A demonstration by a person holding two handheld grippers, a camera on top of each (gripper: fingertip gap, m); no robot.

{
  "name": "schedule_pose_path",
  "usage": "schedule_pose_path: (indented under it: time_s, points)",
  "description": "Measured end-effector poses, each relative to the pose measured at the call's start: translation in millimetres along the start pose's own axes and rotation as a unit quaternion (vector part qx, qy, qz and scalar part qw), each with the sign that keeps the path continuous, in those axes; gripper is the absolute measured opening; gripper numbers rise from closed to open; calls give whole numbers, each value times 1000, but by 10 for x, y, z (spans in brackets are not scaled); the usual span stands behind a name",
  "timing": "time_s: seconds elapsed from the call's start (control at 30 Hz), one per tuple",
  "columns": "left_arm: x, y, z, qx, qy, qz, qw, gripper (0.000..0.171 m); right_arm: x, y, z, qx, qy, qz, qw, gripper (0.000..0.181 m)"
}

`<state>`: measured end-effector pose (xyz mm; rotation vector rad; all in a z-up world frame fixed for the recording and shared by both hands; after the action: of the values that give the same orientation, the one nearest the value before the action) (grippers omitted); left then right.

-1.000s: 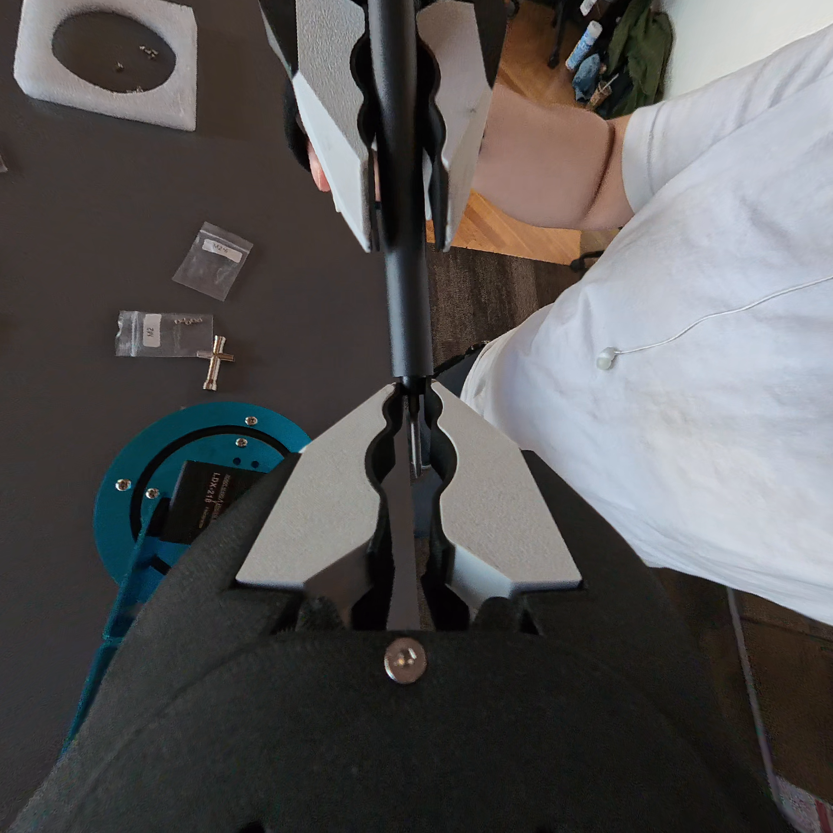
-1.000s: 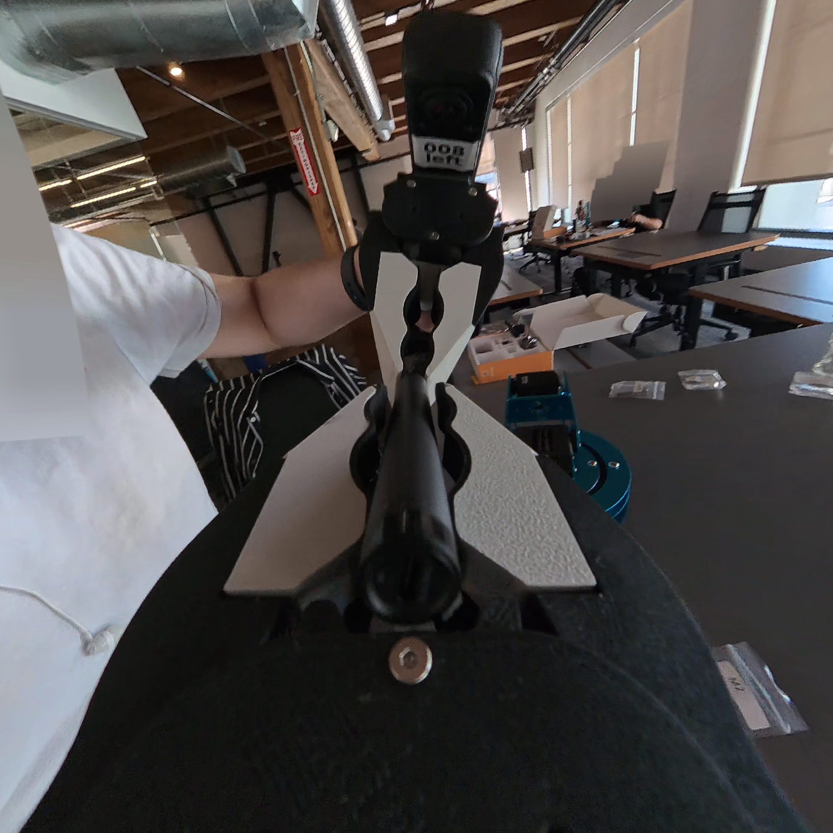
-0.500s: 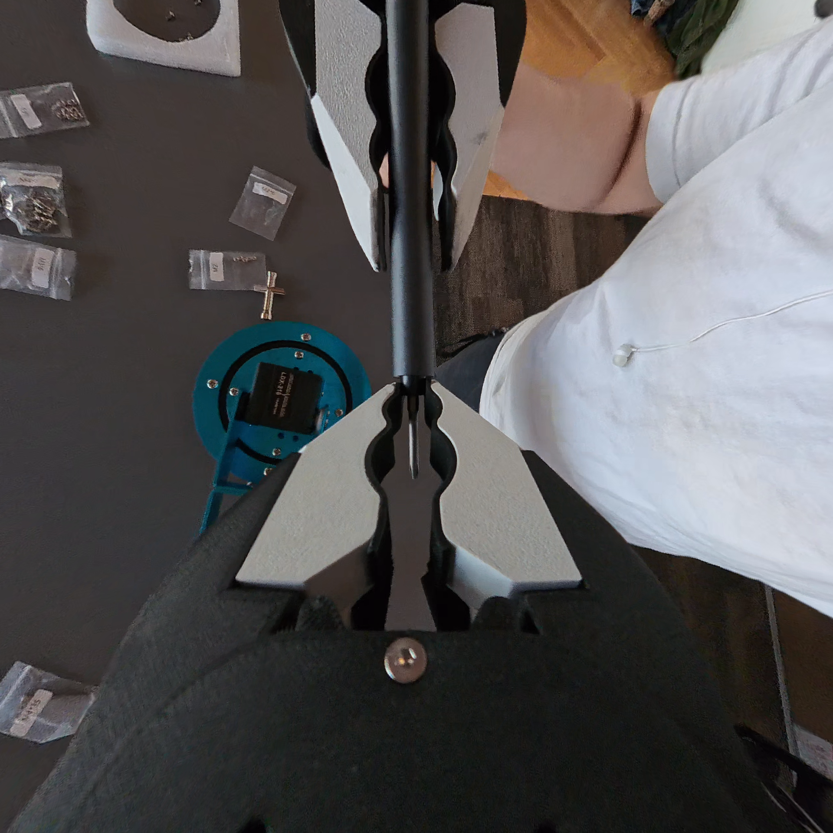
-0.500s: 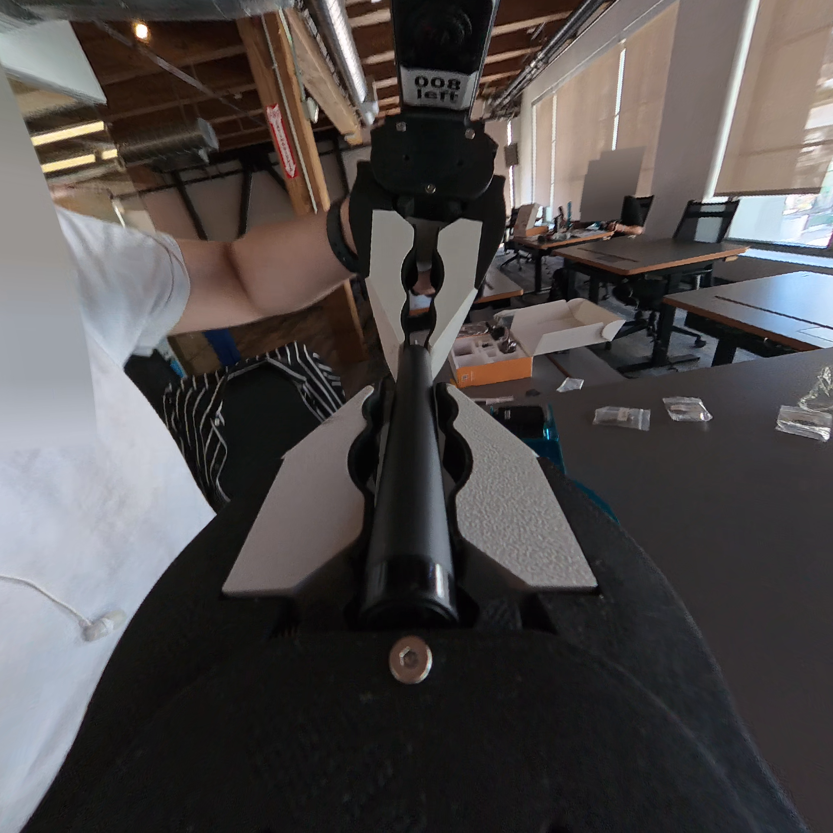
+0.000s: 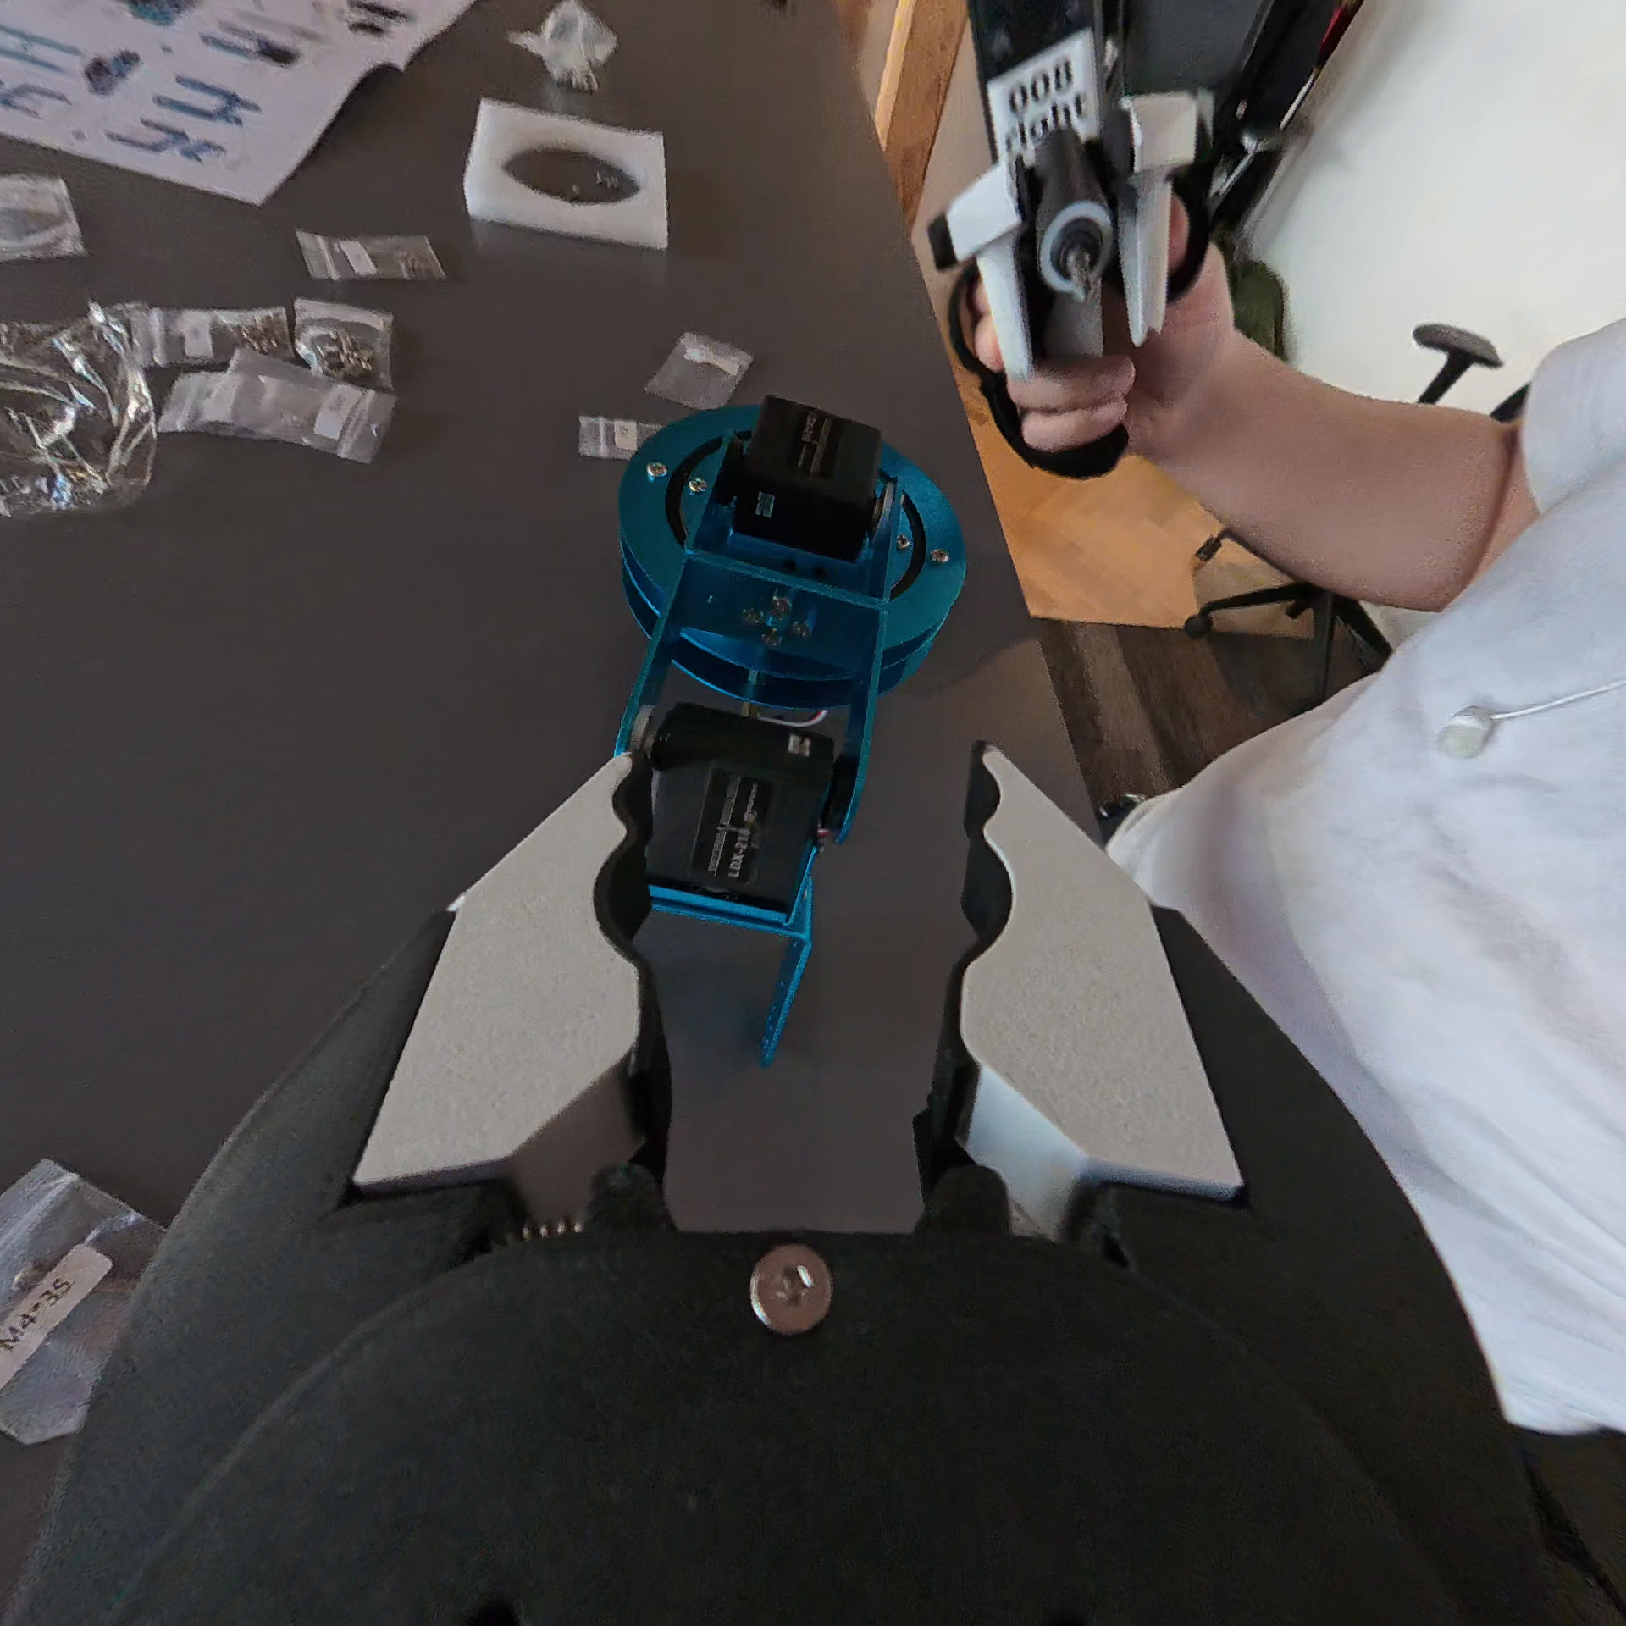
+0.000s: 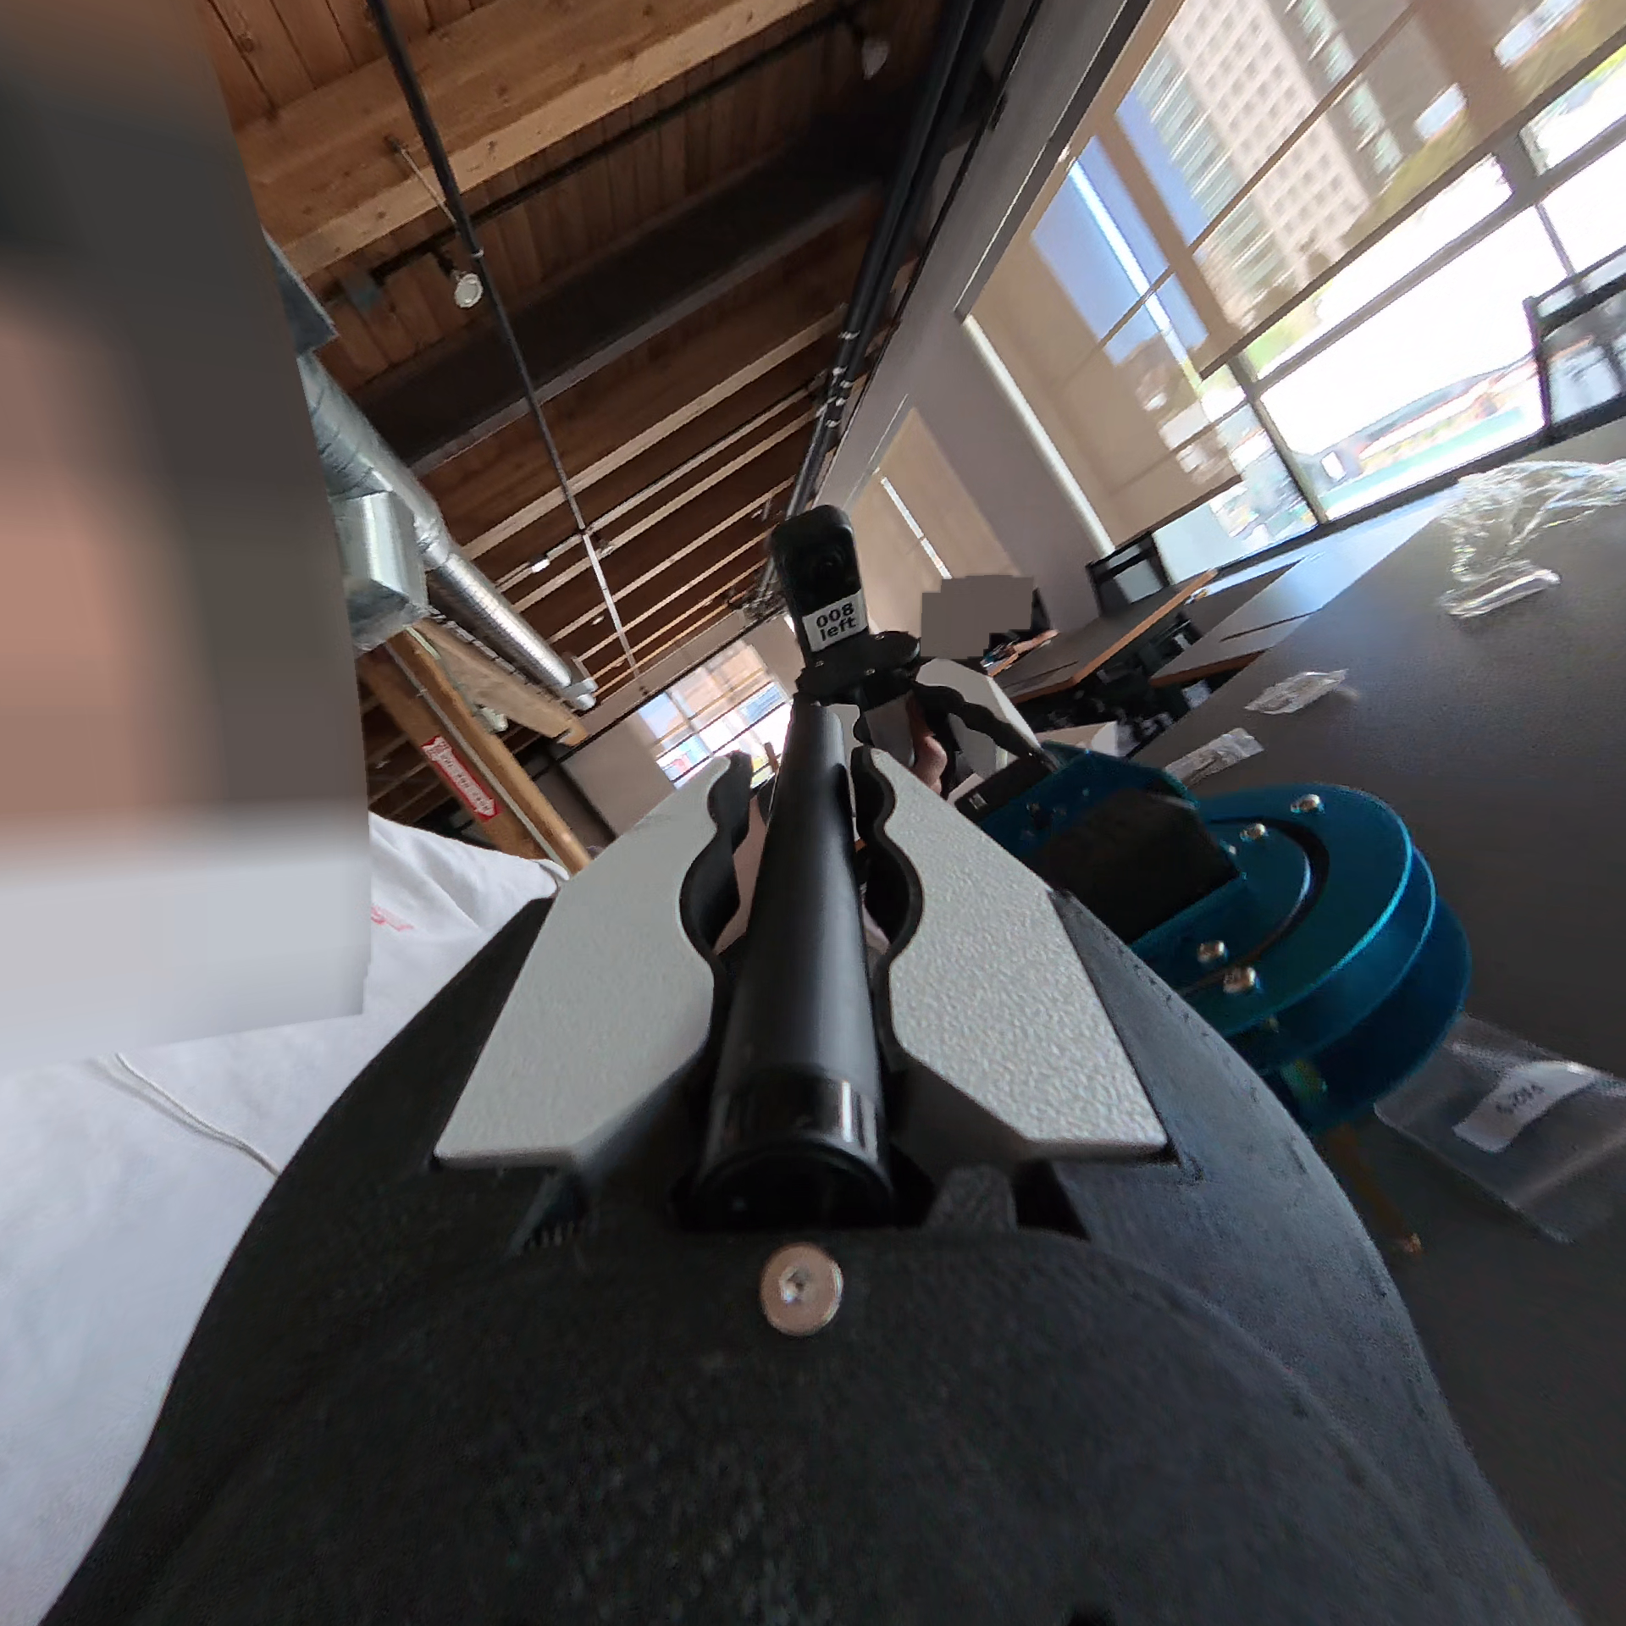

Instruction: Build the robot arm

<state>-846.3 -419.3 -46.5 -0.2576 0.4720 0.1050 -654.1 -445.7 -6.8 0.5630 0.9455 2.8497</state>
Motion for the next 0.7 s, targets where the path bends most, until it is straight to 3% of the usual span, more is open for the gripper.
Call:
schedule_pose_path:
  time_s: [0.1, 0.23, 0.37, 0.43, 0.57, 0.7]
  points:
    - [-58, 27, -60, 12, -53, 2, 999, 75, 4, 37, -285, -33, 0, -28, 999, 23]
    - [-233, 142, -145, 19, -112, 35, 993, 73, 68, 93, -656, -65, 49, -38, 996, 23]
    - [-108, 215, -327, 23, -102, 45, 993, 84, 84, -36, -797, -34, 61, -55, 996, 23]
    - [-26, 240, -363, 27, -96, 45, 994, 86, 118, -22, -788, -10, 49, -23, 999, 23]
    - [85, 299, -434, 49, -69, 61, 995, 86, 186, -126, -842, 37, 89, 4, 995, 23]
    - [152, 271, -503, 58, -55, 65, 995, 65, 222, -187, -877, 4, 155, -11, 988, 23]
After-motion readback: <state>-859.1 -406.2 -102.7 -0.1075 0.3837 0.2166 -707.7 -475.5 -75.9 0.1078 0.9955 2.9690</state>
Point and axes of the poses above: each gripper's, where its closed fingertips meet, x out along the fingers, z out of its top, y = z × x across the jaws, the point moved 3 cm from there along -x, back along the fingers, and after that the axes turned 2 degrees about -z, right-handed, at the moved point
